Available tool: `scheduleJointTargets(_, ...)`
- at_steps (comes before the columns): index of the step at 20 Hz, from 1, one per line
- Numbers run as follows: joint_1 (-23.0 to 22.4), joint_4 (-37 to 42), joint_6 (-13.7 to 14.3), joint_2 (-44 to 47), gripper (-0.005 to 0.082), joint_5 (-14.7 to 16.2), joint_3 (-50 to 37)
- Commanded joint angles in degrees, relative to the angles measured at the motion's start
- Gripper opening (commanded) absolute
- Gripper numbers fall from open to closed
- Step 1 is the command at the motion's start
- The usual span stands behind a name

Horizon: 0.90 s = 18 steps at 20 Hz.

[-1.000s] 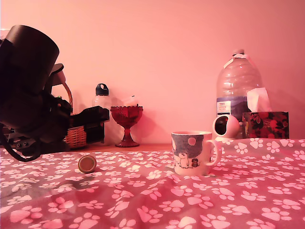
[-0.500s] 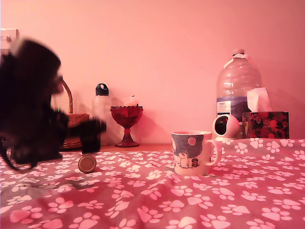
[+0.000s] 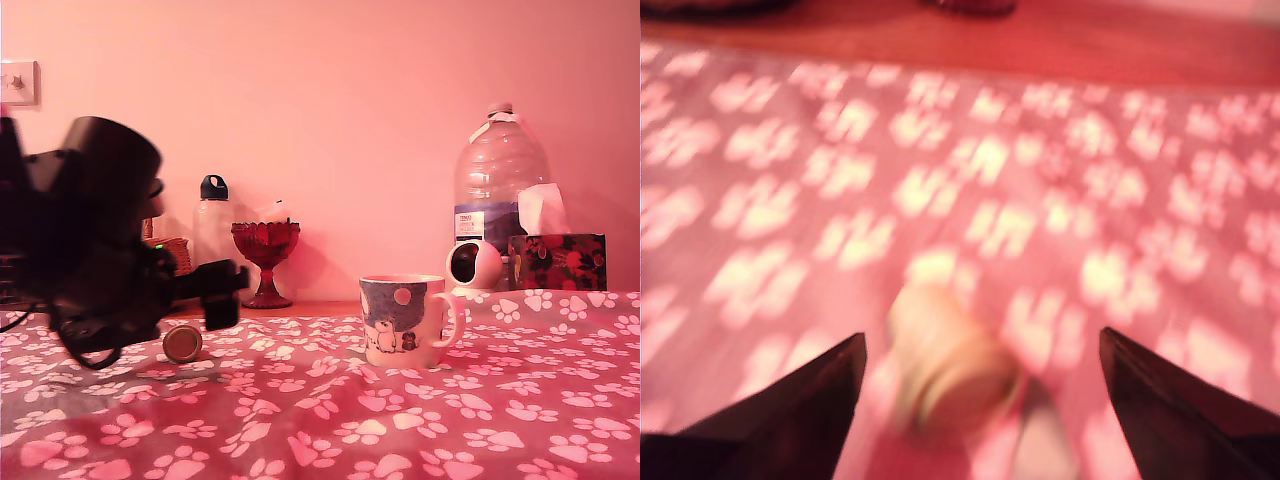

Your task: Pick the coffee capsule and then drop it inside the coffee cup in front of you

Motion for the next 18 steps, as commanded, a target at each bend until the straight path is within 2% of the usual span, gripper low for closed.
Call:
scheduleJointTargets(1,0.6,-0.1,0.3,1.8,0.0674,-0.3,0.0)
scheduleJointTargets(9,4.1,-2.8,0.4,2.1,0.0674,0.3,0.5)
scheduleJointTargets(12,4.2,-2.8,0.5,2.1,0.0674,2.1,0.5)
scheduleJointTargets(18,4.2,-3.0,0.9,2.1,0.0651,2.4,0.5)
